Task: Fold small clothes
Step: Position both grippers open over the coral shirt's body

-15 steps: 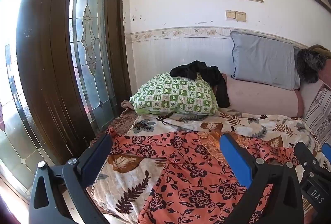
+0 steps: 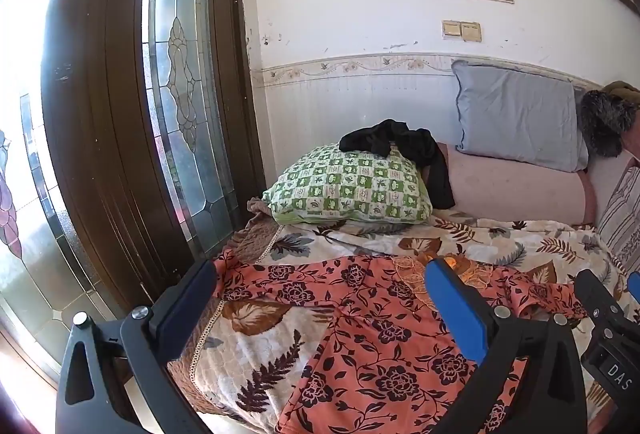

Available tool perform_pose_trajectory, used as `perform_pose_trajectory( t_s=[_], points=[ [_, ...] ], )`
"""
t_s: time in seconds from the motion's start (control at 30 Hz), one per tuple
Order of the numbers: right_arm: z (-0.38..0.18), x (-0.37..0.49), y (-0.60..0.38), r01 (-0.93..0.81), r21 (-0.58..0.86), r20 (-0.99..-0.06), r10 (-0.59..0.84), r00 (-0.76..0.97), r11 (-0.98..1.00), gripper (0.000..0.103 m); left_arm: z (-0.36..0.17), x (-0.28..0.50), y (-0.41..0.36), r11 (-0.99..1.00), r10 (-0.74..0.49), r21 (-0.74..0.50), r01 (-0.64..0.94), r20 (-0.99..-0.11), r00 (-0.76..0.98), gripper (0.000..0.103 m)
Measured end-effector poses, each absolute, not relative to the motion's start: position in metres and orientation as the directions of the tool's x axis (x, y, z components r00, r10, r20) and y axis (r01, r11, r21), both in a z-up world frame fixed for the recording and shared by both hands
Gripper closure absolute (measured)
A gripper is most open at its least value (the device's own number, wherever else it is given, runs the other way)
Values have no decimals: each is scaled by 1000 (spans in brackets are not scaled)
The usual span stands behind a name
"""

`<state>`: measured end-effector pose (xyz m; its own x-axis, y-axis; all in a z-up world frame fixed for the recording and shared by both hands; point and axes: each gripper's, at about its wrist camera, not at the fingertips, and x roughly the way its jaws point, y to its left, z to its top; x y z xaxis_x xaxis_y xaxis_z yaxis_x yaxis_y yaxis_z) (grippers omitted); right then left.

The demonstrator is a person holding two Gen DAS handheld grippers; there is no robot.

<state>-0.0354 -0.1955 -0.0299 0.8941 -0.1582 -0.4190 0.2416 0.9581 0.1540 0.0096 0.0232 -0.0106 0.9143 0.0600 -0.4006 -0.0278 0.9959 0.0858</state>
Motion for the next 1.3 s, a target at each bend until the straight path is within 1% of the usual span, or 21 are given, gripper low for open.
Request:
perform_pose_trajectory(
  t_s=[0.07,0.13,0.17,0.23,0.27,0.47,0.67,0.9,1.03,1.13,1.2,1.3],
  points=[
    [-30,-34,-194,238,144,-416,-159,895,961,0,-11,10,23,996,62,87,-29,-399,915,0],
    [-29,-36,-196,228,213,-371,-137,918,950,0,-12,15,23,996,56,80,-25,-404,913,0],
    [-29,-35,-195,228,213,-368,-138,919,950,0,-13,18,23,997,52,76,-23,-407,912,0],
    [-31,-31,-196,239,180,-387,-155,909,954,0,-15,28,21,997,49,72,-21,-414,909,0],
    [-33,-26,-197,249,147,-411,-170,896,957,0,-16,32,20,997,45,72,-17,-417,908,0],
    [-46,2,-204,269,102,-478,-190,858,958,0,-27,63,10,997,41,78,-8,-423,905,0],
    [-57,35,-215,293,84,-495,-215,842,952,0,-40,102,-3,998,20,61,7,-427,904,0],
    [-68,68,-227,333,68,-510,-254,822,940,0,-59,148,-17,1000,-26,-4,27,-432,902,0],
    [-76,85,-227,351,61,-516,-272,813,934,0,-76,170,-20,999,-29,-37,14,-429,903,0],
    [-85,98,-227,353,41,-504,-285,815,935,0,-94,190,-22,999,-15,-41,-4,-455,891,0],
    [-93,106,-227,354,40,-508,-286,813,934,0,-102,206,-23,999,-16,-41,-6,-499,866,0],
    [-106,117,-230,361,63,-528,-276,803,930,0,-112,216,-19,999,6,-42,-32,-513,858,0]
  ],
)
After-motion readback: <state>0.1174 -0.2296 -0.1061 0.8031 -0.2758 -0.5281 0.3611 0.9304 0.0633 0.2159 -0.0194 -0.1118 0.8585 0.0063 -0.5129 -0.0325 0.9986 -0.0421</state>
